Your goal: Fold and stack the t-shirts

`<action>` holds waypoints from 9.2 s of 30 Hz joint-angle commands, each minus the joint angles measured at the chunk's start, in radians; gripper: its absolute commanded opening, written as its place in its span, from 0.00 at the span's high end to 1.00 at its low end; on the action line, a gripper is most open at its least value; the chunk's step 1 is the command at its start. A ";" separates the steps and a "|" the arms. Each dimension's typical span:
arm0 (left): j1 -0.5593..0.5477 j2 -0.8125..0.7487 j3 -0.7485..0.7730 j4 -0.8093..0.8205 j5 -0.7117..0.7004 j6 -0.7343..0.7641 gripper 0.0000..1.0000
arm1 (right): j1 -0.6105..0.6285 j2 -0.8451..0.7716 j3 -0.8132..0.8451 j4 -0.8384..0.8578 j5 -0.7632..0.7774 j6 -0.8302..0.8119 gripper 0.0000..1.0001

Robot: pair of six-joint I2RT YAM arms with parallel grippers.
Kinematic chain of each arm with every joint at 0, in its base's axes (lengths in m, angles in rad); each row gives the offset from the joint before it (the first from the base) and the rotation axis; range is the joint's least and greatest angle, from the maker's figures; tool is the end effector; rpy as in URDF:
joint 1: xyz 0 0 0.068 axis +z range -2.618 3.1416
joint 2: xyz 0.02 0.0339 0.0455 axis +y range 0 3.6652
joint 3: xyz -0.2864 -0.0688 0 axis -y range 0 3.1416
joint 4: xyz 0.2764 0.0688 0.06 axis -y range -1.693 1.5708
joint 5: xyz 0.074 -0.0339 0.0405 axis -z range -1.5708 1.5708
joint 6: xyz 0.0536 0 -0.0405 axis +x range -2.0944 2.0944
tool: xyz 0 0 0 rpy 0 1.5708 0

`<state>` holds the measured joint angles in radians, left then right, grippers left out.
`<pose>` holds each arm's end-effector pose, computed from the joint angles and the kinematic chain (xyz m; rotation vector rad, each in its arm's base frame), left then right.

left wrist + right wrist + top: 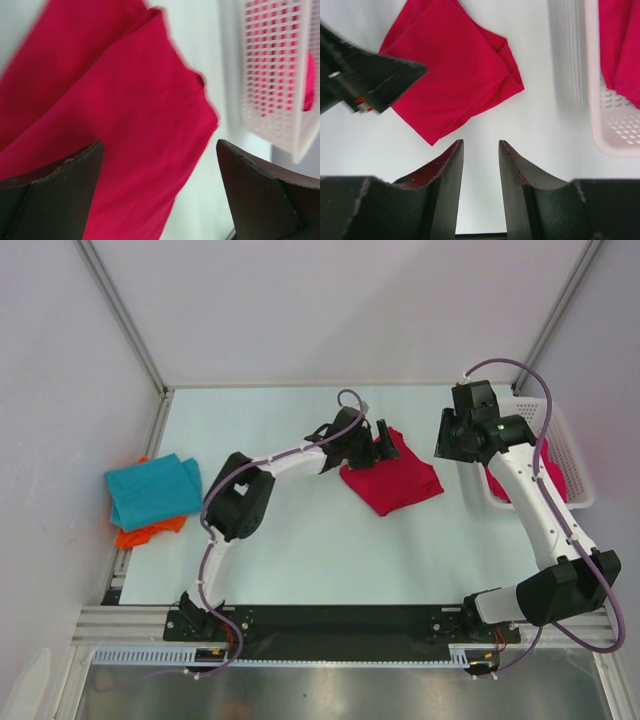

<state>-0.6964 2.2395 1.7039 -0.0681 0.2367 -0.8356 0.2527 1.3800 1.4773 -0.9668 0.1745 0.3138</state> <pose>0.4290 -0.3751 0.1772 -0.0173 2.3857 -1.0709 0.3090 0.0702 0.3844 0.1514 2.4182 0.0442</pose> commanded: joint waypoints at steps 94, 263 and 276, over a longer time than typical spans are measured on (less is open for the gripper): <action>0.632 -0.805 -0.812 0.148 0.052 -0.223 1.00 | 0.000 -0.263 0.146 -0.101 -0.259 0.015 0.61; 0.132 -0.794 -0.220 -0.374 0.199 0.648 0.91 | 0.105 -0.107 0.094 0.134 -0.383 0.117 0.55; 0.133 -1.153 -0.681 -0.164 -0.017 0.586 0.16 | 0.138 -0.078 -0.069 0.202 -0.313 0.139 0.54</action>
<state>-0.5663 1.1378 1.0683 -0.2996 0.3141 -0.2497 0.3634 1.2785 1.3548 -0.7948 -0.1715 0.4553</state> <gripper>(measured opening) 0.766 0.457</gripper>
